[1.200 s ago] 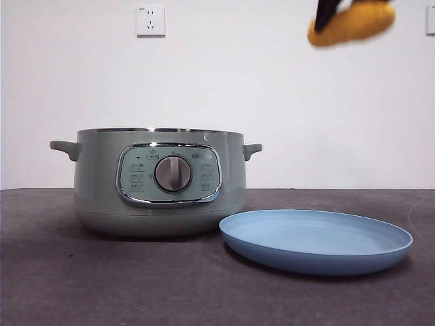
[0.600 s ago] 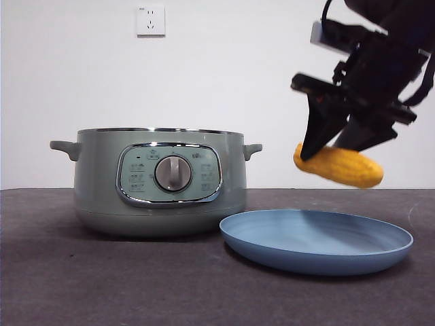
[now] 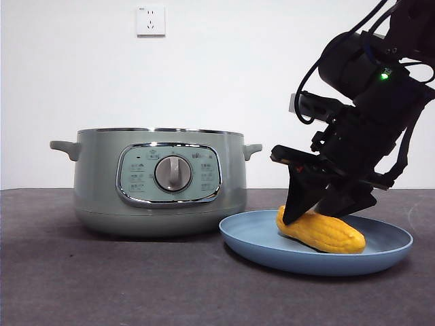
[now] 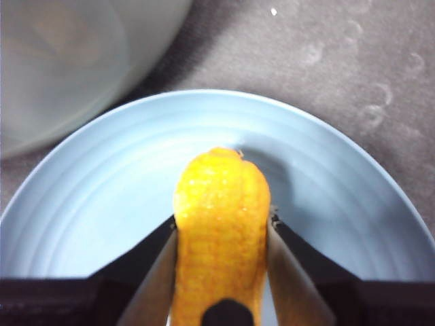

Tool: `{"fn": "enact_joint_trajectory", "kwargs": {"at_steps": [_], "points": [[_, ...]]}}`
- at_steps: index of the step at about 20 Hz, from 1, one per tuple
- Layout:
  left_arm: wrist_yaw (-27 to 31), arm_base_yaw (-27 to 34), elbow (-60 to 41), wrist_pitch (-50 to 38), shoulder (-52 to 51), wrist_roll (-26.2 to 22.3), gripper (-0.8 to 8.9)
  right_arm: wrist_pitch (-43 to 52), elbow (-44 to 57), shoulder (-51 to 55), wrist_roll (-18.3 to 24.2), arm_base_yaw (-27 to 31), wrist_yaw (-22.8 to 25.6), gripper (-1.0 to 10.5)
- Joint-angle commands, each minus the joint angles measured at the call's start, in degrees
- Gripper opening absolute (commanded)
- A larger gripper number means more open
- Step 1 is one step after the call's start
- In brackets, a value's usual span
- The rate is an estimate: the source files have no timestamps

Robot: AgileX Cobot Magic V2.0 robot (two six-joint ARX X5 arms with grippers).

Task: Take the corn out from the steamer,put the corn on the plate,close the lid

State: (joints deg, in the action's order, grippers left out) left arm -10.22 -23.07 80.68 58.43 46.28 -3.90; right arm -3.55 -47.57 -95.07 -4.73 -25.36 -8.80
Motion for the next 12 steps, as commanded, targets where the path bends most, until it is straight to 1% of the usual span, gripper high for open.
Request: {"fn": "enact_joint_trajectory", "kwargs": {"at_steps": [1,2,3,5,6,9,12], "points": [[-0.39,-0.2,0.37,-2.73,-0.66,-0.2,-0.08,-0.5,0.72,-1.4,-0.37,-0.33,0.07,0.1],[-0.37,-0.2,0.37,-2.8,-0.66,-0.2,-0.08,-0.68,0.72,-1.33,-0.39,-0.33,0.02,0.9],[-0.39,-0.2,0.37,-3.06,-0.39,-0.2,-0.08,-1.01,0.72,-1.25,-0.39,-0.28,0.09,2.0],[-0.42,-0.2,0.37,-3.54,0.55,-0.35,-0.08,-1.33,0.72,-0.79,-0.42,-0.28,0.09,4.9],[-0.39,-0.2,0.37,-3.74,1.33,-0.46,-0.08,-1.55,0.7,-0.02,-0.42,-0.28,0.13,5.9],[-0.48,-0.2,0.37,-5.73,3.8,-0.66,-0.08,-2.03,0.7,3.89,-0.48,-0.28,0.13,6.0],[-0.63,-0.2,0.37,-9.81,6.32,-0.63,-0.08,-4.61,0.7,11.17,-0.46,-0.28,0.15,6.0]]}}
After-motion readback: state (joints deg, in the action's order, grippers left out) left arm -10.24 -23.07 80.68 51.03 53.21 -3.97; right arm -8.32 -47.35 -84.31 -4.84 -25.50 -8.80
